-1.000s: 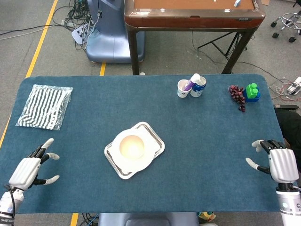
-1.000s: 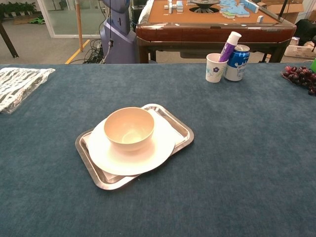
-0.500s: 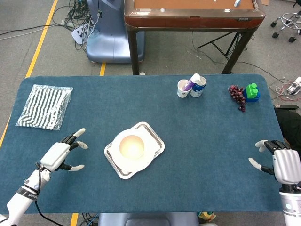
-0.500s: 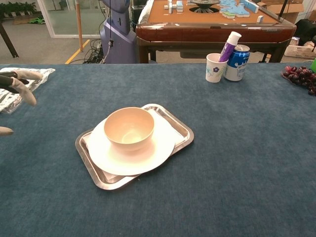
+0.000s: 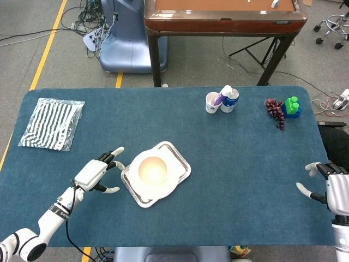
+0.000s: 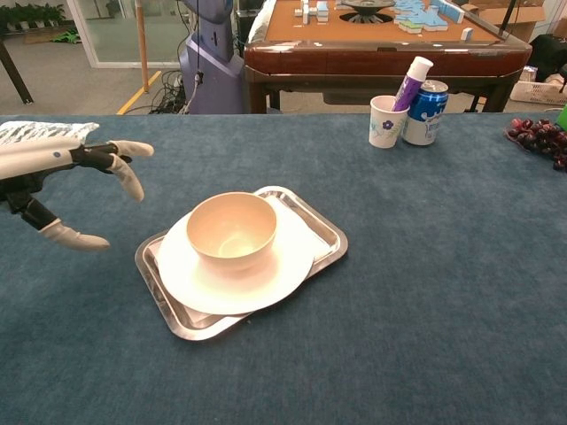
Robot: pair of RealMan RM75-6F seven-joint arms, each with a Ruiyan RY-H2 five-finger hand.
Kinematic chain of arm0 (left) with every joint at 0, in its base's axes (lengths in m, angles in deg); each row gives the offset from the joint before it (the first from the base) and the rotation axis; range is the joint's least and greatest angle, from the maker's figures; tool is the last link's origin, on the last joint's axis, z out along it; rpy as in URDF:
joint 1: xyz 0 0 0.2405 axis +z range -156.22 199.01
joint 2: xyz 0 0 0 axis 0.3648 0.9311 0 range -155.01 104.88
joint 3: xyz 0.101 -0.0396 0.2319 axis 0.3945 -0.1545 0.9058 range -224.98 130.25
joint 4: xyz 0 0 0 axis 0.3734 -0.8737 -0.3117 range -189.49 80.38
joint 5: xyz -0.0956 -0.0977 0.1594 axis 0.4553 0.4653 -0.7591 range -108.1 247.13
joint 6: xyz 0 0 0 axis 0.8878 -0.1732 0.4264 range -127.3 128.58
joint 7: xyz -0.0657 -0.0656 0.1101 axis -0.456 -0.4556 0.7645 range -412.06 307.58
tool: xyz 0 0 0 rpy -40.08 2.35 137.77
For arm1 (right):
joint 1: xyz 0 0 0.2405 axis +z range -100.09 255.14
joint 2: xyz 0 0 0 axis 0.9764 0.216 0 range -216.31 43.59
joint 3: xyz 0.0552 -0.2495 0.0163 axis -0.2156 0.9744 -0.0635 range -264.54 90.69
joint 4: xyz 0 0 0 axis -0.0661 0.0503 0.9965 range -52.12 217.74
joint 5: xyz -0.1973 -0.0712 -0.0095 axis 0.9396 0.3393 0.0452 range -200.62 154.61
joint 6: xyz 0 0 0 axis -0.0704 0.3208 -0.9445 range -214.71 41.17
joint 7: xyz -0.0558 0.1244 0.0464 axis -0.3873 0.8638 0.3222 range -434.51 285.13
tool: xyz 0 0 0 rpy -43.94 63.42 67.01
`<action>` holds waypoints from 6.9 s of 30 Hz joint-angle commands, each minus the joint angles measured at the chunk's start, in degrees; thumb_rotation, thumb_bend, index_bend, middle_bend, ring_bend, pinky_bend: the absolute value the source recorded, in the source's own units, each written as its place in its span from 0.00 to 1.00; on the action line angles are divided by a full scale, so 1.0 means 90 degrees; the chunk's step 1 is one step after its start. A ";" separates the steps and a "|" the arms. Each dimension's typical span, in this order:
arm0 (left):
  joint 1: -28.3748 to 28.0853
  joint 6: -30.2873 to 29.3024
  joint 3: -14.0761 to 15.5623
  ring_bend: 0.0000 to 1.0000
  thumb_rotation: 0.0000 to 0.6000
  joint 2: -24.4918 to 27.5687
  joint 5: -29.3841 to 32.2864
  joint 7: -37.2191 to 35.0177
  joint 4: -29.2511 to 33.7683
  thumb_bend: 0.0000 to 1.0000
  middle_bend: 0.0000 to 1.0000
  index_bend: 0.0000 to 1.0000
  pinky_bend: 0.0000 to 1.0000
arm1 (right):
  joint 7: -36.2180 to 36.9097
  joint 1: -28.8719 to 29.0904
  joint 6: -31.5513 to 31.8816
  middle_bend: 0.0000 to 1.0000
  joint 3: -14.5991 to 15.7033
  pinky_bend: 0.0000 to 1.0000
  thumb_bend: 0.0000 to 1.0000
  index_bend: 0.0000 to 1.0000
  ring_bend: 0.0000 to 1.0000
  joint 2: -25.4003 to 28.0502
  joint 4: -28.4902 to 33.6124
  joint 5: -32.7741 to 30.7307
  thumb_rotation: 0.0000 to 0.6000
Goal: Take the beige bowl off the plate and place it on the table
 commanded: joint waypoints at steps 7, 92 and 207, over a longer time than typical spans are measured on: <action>-0.0217 -0.0323 0.0023 0.00 1.00 -0.0372 -0.0302 0.0285 -0.0241 0.14 0.00 0.35 0.07 | -0.0047 -0.0008 -0.0132 0.56 -0.0031 0.44 0.00 0.47 0.43 0.0074 0.0086 -0.0145 1.00; -0.0896 -0.0537 0.0363 0.00 1.00 -0.2303 -0.0141 0.1832 -0.1714 0.32 0.00 0.60 0.08 | 0.0423 -0.0094 -0.0258 0.56 -0.0232 0.44 0.00 0.47 0.43 0.0192 -0.0044 -0.0461 1.00; 0.1796 -0.2152 0.0878 0.00 1.00 0.2157 0.2053 0.3837 0.2527 0.31 0.08 0.20 0.21 | -0.0287 -0.0117 -0.0041 0.56 -0.0190 0.44 0.00 0.48 0.43 0.0029 -0.0028 -0.0325 1.00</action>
